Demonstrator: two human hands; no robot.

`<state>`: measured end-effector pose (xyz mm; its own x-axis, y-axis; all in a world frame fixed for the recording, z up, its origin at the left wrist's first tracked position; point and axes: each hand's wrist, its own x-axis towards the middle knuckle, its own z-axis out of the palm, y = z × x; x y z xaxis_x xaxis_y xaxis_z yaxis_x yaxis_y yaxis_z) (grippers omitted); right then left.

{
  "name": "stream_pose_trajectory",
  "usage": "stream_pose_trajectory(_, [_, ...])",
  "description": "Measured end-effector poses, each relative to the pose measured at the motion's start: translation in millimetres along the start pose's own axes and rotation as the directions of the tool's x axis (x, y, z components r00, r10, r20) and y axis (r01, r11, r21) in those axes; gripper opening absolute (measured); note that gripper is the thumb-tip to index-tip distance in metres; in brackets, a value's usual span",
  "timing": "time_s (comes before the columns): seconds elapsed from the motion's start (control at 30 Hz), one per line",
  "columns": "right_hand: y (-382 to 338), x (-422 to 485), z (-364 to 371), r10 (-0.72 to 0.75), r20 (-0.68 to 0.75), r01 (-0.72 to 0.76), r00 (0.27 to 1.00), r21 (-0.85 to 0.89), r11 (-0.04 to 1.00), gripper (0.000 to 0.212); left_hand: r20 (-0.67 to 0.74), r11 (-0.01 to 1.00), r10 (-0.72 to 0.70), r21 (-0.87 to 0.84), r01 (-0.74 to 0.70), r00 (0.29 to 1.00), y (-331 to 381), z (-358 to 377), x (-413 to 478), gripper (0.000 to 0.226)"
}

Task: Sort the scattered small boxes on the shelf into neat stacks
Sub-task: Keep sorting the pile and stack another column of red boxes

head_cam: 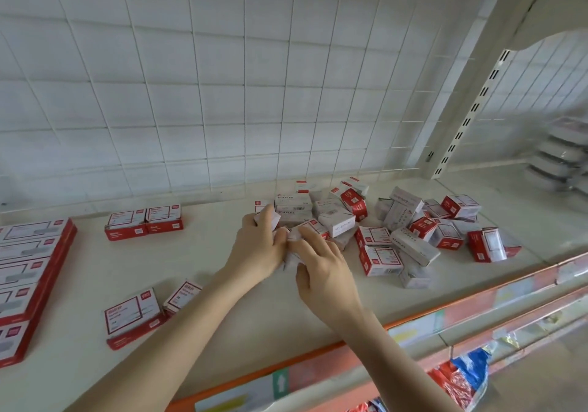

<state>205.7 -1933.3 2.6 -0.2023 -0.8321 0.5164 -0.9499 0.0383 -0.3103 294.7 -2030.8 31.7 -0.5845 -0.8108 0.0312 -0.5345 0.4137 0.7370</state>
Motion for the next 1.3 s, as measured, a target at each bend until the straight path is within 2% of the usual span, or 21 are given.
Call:
stream_pose_trajectory(0.07, [3.3, -0.4, -2.3, 0.002, -0.034, -0.002, 0.999, 0.003, 1.000, 0.044, -0.023, 0.999, 0.018, 0.046, -0.017, 1.000, 2.3, 5.7, -4.6, 0.045])
stream_pose_trajectory(0.17, [10.3, -4.1, -9.0, 0.026, -0.085, -0.027, 0.996, -0.006, 1.000, 0.046, -0.031, 0.996, 0.055, 0.078, -0.053, 0.998, 7.6, 11.2, -9.2, 0.044])
stream_pose_trajectory(0.3, [30.4, -11.7, -20.6, 0.078, -0.116, -0.082, 0.990, -0.029, 0.996, 0.048, -0.004, 0.970, 0.171, 0.173, -0.168, 0.985, 15.3, 21.7, -15.8, 0.043])
stream_pose_trajectory(0.4, [40.2, -14.0, -27.9, 0.075, -0.131, -0.083, 0.989, -0.058, 0.995, 0.035, 0.049, 0.943, 0.197, 0.262, -0.203, 0.979, 21.2, 29.5, -23.6, 0.050])
stream_pose_trajectory(0.57, [45.6, -13.4, -29.1, 0.090, -0.103, -0.095, 0.991, -0.047, 0.994, 0.031, 0.103, 0.955, 0.206, 0.194, -0.223, 0.973, 28.8, 31.0, -27.4, 0.047])
stream_pose_trajectory(0.77, [48.8, -13.9, -34.6, 0.081, -0.159, -0.076, 0.984, 0.040, 0.996, 0.026, 0.052, 0.963, 0.224, 0.141, -0.229, 0.973, 31.3, 17.0, -12.1, 0.036])
stream_pose_trajectory(0.93, [52.3, 10.4, -45.7, 0.098, -0.106, -0.091, 0.990, 0.065, 0.994, 0.032, -0.022, 0.963, 0.248, 0.115, -0.244, 0.968, 41.0, 8.9, -0.8, 0.032])
stream_pose_trajectory(1.03, [59.2, 32.9, -50.5, 0.135, -0.036, -0.132, 0.990, 0.071, 0.989, 0.028, -0.061, 0.961, 0.258, 0.116, -0.250, 0.964, 49.2, 10.2, 9.0, 0.035])
stream_pose_trajectory(1.3, [93.6, 109.9, -55.4, 0.319, 0.233, -0.276, 0.919, -0.198, 0.940, 0.039, 0.001, 0.925, 0.158, 0.349, -0.149, 0.987, 53.4, 24.6, 59.2, 0.048])
